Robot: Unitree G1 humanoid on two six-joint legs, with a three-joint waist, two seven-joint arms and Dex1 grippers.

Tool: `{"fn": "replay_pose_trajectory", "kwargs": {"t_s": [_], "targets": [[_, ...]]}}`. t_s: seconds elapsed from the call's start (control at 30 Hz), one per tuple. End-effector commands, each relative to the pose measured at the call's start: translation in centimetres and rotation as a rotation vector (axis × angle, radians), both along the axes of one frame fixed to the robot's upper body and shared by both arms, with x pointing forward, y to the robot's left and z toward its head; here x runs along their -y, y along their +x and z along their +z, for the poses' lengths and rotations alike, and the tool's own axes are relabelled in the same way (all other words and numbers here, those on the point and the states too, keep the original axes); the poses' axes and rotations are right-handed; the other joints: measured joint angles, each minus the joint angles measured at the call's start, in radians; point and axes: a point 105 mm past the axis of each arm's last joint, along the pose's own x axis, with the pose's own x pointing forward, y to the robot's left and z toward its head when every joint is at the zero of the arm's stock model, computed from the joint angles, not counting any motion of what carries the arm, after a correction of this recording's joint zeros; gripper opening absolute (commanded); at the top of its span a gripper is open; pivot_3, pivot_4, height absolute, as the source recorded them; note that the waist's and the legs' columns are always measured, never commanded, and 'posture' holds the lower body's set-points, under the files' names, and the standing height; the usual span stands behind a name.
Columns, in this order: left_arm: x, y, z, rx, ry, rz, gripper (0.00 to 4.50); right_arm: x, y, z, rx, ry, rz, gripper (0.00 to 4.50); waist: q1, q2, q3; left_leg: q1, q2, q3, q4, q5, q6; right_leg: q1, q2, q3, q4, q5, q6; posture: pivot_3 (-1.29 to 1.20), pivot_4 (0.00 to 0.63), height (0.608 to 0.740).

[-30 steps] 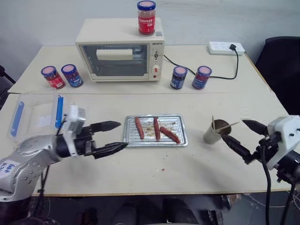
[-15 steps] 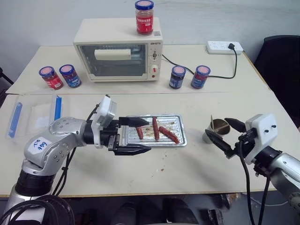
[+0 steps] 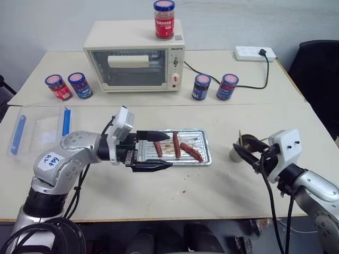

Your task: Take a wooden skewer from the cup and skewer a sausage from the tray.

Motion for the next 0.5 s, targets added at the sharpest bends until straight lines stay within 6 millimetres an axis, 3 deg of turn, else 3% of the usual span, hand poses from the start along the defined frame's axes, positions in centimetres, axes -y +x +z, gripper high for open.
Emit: {"fn": "replay_pose_trajectory", "kwargs": {"t_s": [0.03, 0.17, 0.3, 0.5], "targets": [[0.2, 0.0, 1.0, 0.063, -0.007, -0.010, 4.50, 0.1, 0.0, 0.7, 0.042, 0.005, -0.012, 1.12, 0.000, 0.000, 0.000, 0.000, 0.000, 0.000, 0.000, 0.000, 0.000, 0.000, 0.000, 0.000, 0.000, 0.000, 0.000, 0.00, 0.150, 0.740], [0.3, 0.1, 1.1, 0.072, -0.005, -0.014, 4.50, 0.3, 0.2, 0.7, 0.044, 0.000, -0.024, 0.03, 0.000, 0.000, 0.000, 0.000, 0.000, 0.000, 0.000, 0.000, 0.000, 0.000, 0.000, 0.000, 0.000, 0.000, 0.000, 0.00, 0.150, 0.740], [0.4, 0.4, 1.2, 0.085, -0.003, -0.012, 4.50, 1.4, 0.6, 1.1, 0.059, -0.022, -0.054, 0.03, 0.000, 0.000, 0.000, 0.000, 0.000, 0.000, 0.000, 0.000, 0.000, 0.000, 0.000, 0.000, 0.000, 0.000, 0.000, 0.00, 0.150, 0.740], [0.5, 0.6, 1.3, 0.093, -0.006, -0.012, 4.50, 2.1, 0.8, 3.3, 0.094, -0.011, -0.043, 0.03, 0.000, 0.000, 0.000, 0.000, 0.000, 0.000, 0.000, 0.000, 0.000, 0.000, 0.000, 0.000, 0.000, 0.000, 0.000, 0.00, 0.150, 0.740]]}}
